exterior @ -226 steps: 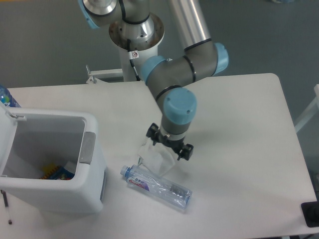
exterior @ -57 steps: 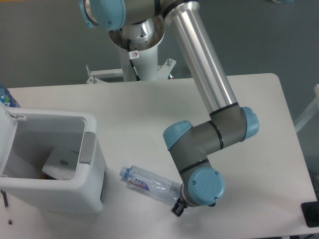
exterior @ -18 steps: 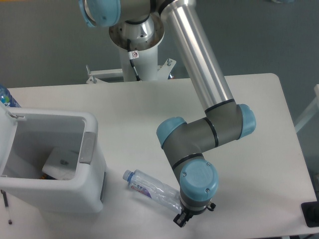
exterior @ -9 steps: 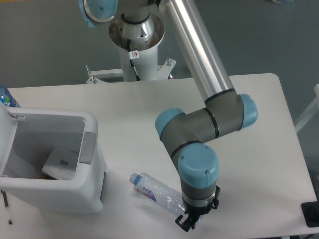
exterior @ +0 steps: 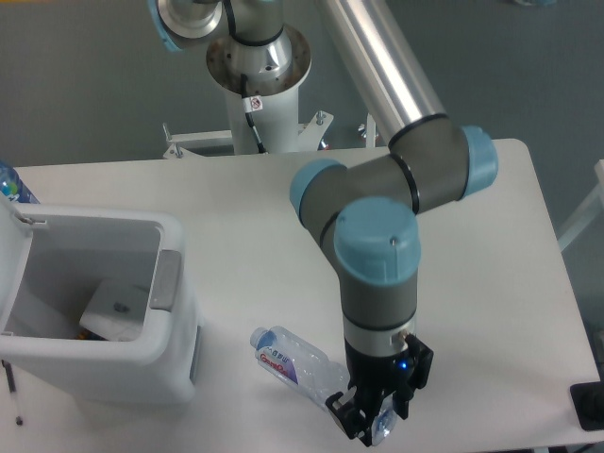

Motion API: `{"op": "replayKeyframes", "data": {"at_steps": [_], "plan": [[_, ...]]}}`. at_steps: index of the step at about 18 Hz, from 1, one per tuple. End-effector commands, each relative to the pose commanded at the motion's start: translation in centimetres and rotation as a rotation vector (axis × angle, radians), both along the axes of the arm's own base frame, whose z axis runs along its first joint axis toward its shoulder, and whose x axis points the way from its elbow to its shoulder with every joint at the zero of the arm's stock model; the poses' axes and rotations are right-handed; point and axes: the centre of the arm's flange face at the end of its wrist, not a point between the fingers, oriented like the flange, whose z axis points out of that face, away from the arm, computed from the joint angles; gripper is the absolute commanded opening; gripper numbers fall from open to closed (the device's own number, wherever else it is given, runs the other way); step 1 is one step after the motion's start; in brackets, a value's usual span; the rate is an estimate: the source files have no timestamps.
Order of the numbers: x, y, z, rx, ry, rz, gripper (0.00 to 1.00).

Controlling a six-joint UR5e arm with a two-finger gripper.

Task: Place the trash in the trash can
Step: 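Close the gripper around the bottle's base end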

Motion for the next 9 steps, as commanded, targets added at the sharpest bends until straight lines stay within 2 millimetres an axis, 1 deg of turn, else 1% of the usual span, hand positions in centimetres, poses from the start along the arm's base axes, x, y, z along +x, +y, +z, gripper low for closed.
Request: {"op": "replayKeyframes", "data": {"at_steps": [2,5,9], "plan": [[0.5,-0.5,2.1,0.037,0.013,-0.054,0.40],[1.8,-1.2,5.6,0.085,0.047,-0.124,0.40],[3.4,-2.1,10.4,0.185,0.113,-0.157,0.40]]}}
